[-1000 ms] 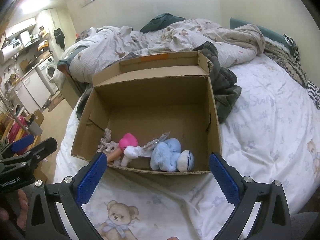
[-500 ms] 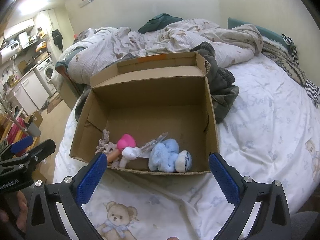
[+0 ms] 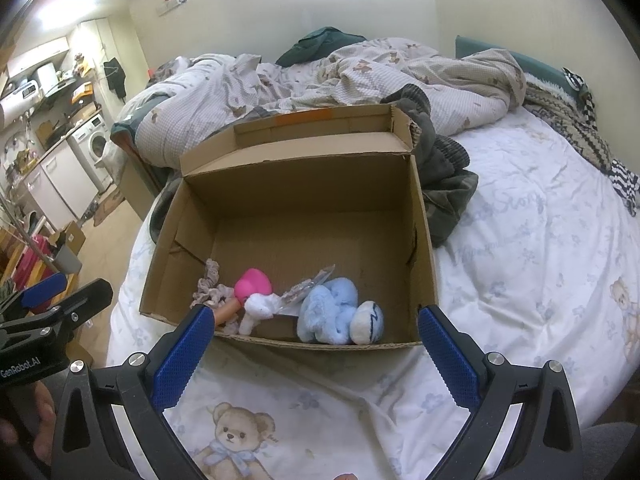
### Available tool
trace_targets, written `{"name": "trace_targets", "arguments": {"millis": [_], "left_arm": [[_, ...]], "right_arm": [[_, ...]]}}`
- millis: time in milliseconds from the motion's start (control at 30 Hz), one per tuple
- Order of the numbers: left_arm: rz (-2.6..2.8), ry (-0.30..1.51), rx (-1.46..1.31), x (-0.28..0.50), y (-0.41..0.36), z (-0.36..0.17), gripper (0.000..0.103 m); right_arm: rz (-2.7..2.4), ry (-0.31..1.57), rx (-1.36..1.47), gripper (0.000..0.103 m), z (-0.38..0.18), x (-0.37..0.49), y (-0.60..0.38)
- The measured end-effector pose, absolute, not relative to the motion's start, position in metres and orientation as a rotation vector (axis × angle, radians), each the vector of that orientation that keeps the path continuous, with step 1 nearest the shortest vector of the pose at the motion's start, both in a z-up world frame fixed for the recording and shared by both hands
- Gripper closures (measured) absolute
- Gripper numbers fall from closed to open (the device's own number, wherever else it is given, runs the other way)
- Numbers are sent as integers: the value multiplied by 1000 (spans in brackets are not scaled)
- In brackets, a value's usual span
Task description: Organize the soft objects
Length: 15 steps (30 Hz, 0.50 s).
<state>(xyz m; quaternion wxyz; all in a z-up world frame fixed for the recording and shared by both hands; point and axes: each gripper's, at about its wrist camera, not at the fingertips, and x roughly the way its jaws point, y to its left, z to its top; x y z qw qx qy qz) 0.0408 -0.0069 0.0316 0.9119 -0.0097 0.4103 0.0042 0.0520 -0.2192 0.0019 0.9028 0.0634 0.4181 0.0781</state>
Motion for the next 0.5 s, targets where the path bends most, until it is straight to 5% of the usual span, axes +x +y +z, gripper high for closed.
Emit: {"name": "trace_targets", "arguments": {"millis": [500], "left_arm": [[0,862,-31,42,-9,27,1]], "right_arm": [[165,869,131,0,2,52,-219]]}}
